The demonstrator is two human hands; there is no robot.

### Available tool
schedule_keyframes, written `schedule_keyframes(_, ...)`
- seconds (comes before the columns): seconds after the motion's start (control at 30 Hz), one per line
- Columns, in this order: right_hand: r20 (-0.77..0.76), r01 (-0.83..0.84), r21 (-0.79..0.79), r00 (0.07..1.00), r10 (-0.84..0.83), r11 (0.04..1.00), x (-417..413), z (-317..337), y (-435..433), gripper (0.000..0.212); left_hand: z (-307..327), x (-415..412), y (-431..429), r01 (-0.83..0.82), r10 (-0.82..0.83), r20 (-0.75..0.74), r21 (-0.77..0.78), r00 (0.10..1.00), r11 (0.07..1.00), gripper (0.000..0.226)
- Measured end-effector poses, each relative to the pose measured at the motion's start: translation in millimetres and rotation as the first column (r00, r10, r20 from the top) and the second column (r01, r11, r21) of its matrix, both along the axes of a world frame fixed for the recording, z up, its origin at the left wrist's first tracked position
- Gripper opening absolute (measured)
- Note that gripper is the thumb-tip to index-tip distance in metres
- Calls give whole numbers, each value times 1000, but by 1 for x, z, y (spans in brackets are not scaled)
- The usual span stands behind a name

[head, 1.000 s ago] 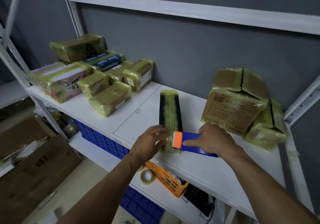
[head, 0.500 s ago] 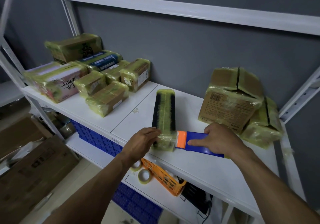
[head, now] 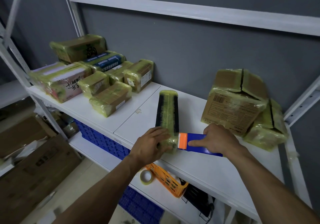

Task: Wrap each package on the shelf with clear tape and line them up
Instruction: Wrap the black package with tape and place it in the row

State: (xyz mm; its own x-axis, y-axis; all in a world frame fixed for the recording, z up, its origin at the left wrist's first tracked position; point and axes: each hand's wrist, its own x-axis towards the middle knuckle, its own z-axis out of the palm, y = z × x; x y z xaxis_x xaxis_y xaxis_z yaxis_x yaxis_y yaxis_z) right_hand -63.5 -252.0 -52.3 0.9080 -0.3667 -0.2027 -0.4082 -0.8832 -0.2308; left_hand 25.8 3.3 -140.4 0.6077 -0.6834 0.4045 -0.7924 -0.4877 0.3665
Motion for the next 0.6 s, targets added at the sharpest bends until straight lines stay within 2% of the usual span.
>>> schedule_keyframes(0.1,-2,2,18,1000,-2,1000,1,-5,-2,71,1,0,-5,-61,62,-9,36,998,997,35)
schedule_keyframes(0.23,0,8,40,1000,-8,999,-2,-8,-4,70,6,-1,-6,-39,38,9,103,999,994,34)
schedule_keyframes(0.37,-7,6,55,1000,-6,998,-4,-10,-1,65,5,-5,-9,-43,24,89,218,996,975,57)
schedule_keyframes(0.47,-7,17,85,1000,-16,996,-8,-6,2,62,4,-4,-9,-53,31,101,229,994,972,60)
schedule_keyframes(0.6,72,11,177,997,-24,984,-15,-1,14,65,10,10,7,-51,26,119,218,993,975,56)
